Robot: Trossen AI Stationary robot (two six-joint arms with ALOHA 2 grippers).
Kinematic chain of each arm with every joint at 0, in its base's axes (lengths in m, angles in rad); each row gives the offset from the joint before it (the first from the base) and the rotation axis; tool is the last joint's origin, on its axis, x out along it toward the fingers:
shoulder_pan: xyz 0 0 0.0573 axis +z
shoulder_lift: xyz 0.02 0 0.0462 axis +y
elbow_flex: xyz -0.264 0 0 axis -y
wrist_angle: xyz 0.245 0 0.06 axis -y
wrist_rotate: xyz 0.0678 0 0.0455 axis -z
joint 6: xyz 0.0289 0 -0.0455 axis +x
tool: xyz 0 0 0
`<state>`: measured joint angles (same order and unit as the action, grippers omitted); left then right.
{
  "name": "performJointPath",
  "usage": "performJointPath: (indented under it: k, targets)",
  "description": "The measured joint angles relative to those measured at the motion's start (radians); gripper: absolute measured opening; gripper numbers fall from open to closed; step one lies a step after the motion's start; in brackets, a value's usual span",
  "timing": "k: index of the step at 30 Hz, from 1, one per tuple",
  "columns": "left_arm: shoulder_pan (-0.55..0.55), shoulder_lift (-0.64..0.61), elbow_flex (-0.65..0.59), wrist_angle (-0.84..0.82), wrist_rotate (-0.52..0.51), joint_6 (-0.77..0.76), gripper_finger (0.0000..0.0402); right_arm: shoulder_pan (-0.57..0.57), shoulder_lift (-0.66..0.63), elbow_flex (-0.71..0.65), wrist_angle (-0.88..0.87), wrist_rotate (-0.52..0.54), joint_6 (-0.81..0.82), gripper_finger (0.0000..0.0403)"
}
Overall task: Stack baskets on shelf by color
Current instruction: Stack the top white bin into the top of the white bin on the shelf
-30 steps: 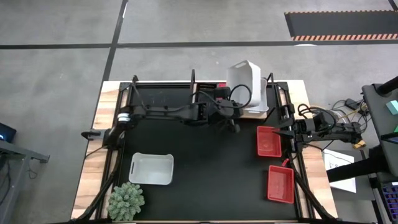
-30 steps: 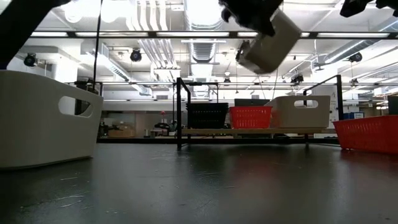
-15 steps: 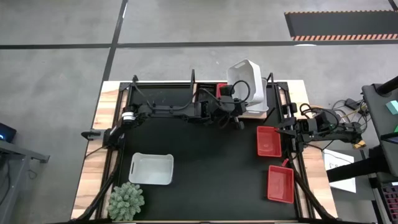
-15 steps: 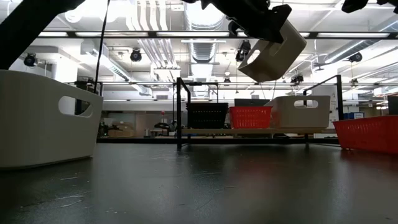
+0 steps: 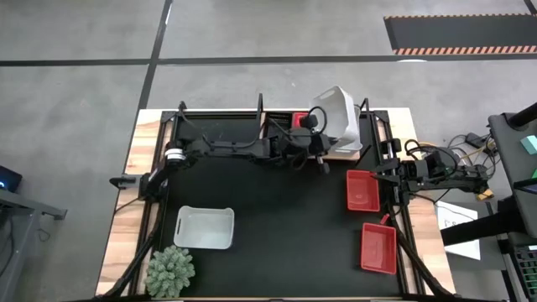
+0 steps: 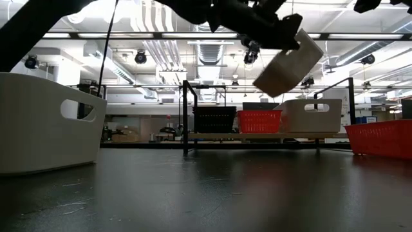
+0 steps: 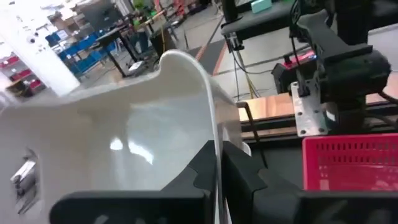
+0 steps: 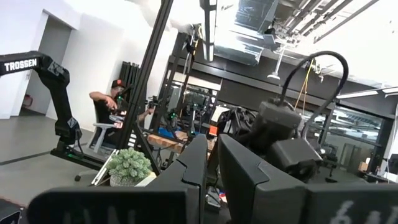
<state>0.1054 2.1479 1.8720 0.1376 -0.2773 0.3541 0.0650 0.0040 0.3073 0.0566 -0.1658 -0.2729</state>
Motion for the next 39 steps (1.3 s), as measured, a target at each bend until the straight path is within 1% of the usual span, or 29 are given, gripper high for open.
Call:
performJointPath:
  k: [4, 9, 16, 18, 23, 32, 39]
  targets:
    - [0.023, -0.001, -0.042, 0.096, 0.108, 0.027, 0.0, 0.0, 0.0, 0.0, 0.0, 0.0, 0.0, 0.0034]
    - [0.05, -0.001, -0.065, 0.109, 0.123, 0.032, 0.0, 0.0, 0.0, 0.0, 0.0, 0.0, 0.0, 0.0034]
    - [0.086, -0.001, -0.128, 0.265, 0.225, 0.045, 0.0, 0.0, 0.0, 0.0, 0.0, 0.001, -0.007, 0.0034]
    - [0.088, -0.001, -0.141, 0.3, 0.231, 0.045, 0.0, 0.0, 0.0, 0.0, 0.0, 0.001, -0.007, 0.0034]
    - [0.091, 0.01, -0.194, 0.453, 0.241, 0.044, 0.0, 0.0, 0.0, 0.0, 0.0, 0.001, -0.012, 0.0034]
    - [0.092, 0.089, -0.149, 0.478, 0.248, 0.026, 0.0, 0.0, -0.001, 0.0, 0.002, 0.002, -0.016, 0.0034]
    - [0.094, 0.092, -0.148, 0.505, 0.25, 0.024, 0.0, 0.0, -0.001, 0.0, 0.003, 0.008, -0.028, 0.0034]
